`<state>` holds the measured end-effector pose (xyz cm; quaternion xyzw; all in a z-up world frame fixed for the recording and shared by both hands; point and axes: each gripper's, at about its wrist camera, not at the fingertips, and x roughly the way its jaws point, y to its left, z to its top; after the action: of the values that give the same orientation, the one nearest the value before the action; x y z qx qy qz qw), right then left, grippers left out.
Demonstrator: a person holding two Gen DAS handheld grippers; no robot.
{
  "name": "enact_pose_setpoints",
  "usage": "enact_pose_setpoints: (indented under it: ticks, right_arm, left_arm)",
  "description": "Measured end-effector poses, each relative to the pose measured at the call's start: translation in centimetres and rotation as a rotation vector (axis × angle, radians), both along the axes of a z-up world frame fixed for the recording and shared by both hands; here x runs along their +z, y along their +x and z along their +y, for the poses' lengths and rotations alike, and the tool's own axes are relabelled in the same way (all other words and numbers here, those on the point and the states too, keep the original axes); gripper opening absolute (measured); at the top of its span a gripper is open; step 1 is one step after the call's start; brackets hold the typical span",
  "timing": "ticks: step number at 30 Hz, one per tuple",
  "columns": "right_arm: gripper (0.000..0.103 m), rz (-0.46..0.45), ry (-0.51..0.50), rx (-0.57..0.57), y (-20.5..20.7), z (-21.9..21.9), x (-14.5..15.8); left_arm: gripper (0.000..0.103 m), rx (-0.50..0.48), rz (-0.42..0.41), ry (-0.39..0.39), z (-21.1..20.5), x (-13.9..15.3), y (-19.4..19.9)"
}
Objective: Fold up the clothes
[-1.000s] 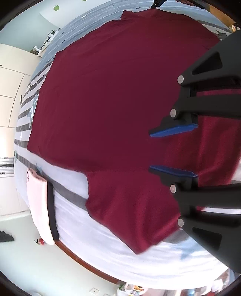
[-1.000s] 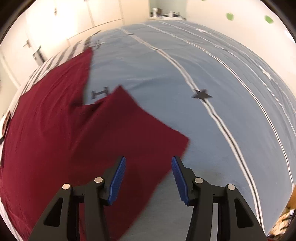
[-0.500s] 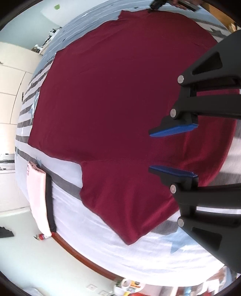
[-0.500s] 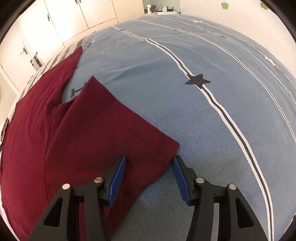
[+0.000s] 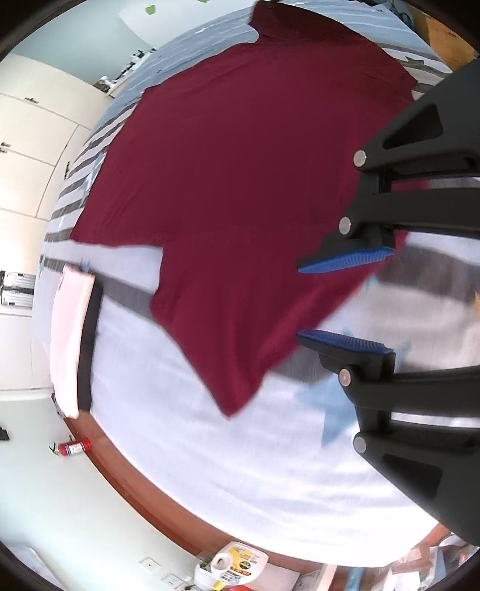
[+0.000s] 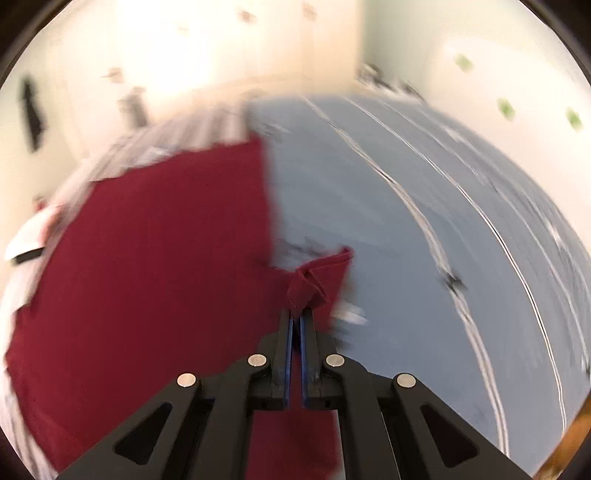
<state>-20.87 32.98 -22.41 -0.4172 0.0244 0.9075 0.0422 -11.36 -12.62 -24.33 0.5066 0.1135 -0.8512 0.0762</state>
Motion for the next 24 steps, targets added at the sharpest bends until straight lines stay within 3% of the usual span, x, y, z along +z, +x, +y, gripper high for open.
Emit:
enact_pose_setpoints:
  ticks: [3,7,9,14,18,22,24]
  right_arm:
    - [0.003,0.048,-0.028,0.147,-0.2,-9.3,2.6]
    - [0.002,0.025,-0.132,0.322,0.0,-21.9,2.0]
    - [0.002,-0.009,-0.184,0.383,0.4,-27.3,0.4]
    - [0.003,-0.176,-0.228,0.470,1.9,-35.2,-6.4]
    - [0.011,-0.193,-0.245,0.530,4.0,-35.9,-7.2]
    - [0.028,-0.166,-0.218,0.539,6.0,-33.0,-6.1]
    - [0.030,-0.168,-0.176,0.512,6.4,-31.1,-6.2]
  left_arm:
    - [0.029,-0.005,0.010,0.004,-2.2,0.8,1.0]
    - [0.029,-0.004,0.020,0.009,-5.3,1.5,2.4]
    - [0.029,-0.002,0.022,0.014,-6.8,1.7,3.1]
    - [0.029,0.008,-0.001,0.055,-8.2,0.4,3.1]
    - [0.029,-0.029,-0.007,0.111,-6.4,-0.6,1.9]
    - [0.029,-0.100,0.000,0.130,-2.4,-1.4,-0.8]
    - [0.029,-0.140,0.005,0.134,-0.2,-1.8,-2.2]
